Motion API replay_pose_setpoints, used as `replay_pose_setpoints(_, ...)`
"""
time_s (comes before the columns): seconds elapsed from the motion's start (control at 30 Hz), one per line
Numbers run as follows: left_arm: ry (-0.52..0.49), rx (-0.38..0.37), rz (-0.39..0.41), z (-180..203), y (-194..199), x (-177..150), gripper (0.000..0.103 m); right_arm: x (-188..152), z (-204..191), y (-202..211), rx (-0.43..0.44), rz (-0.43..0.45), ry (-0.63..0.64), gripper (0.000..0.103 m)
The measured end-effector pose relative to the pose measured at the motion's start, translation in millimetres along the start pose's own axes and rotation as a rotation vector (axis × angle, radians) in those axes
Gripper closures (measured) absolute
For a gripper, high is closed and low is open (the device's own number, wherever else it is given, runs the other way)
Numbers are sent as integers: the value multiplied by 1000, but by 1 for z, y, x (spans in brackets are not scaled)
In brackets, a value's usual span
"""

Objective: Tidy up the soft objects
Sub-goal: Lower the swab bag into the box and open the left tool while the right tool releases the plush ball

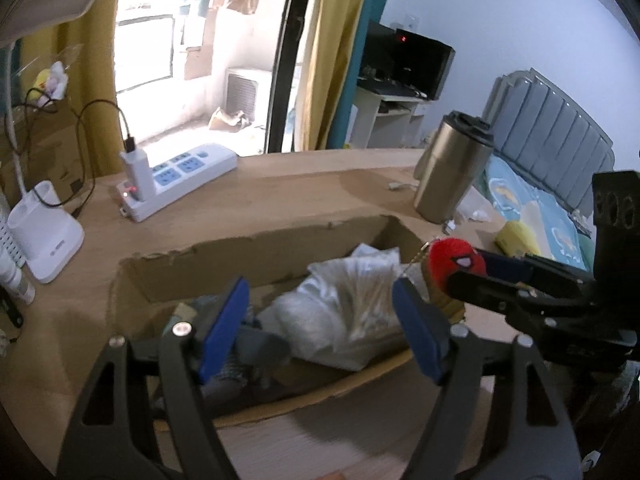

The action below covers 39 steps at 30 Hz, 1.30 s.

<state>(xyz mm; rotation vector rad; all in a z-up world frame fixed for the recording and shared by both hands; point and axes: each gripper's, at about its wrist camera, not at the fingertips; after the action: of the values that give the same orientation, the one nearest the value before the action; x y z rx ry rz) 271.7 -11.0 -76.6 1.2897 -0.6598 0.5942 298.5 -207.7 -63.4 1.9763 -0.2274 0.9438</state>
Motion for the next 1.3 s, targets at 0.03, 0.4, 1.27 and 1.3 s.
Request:
replay_pose_setpoints(0.03,4,1,2,-3,2,-1,27,0,-2,-2,-2,-4,2,52)
replay_pose_setpoints(0.4,43,9,23,-26,19,-11,27,-5,-3,-17,-77,-46,-27,51)
replay_pose_setpoints(1.27,73,-9,88,-33,62,-27,27,-20,-27,11,-130,-30,-14,44)
replay_pose_setpoints(1.3,73,-10,90,-33,65,-28,27,-21,-30,12,-129,-28,-12,44)
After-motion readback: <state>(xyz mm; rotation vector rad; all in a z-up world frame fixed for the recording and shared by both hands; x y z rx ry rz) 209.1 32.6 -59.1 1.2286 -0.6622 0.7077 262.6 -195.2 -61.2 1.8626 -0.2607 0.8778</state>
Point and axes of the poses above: each gripper's, at about its wrist camera, not at the fingertips, and y roughly against the way its jaws point, z to its right, x to its top, and after that the axes turned 4 degrees about -y, right-handed
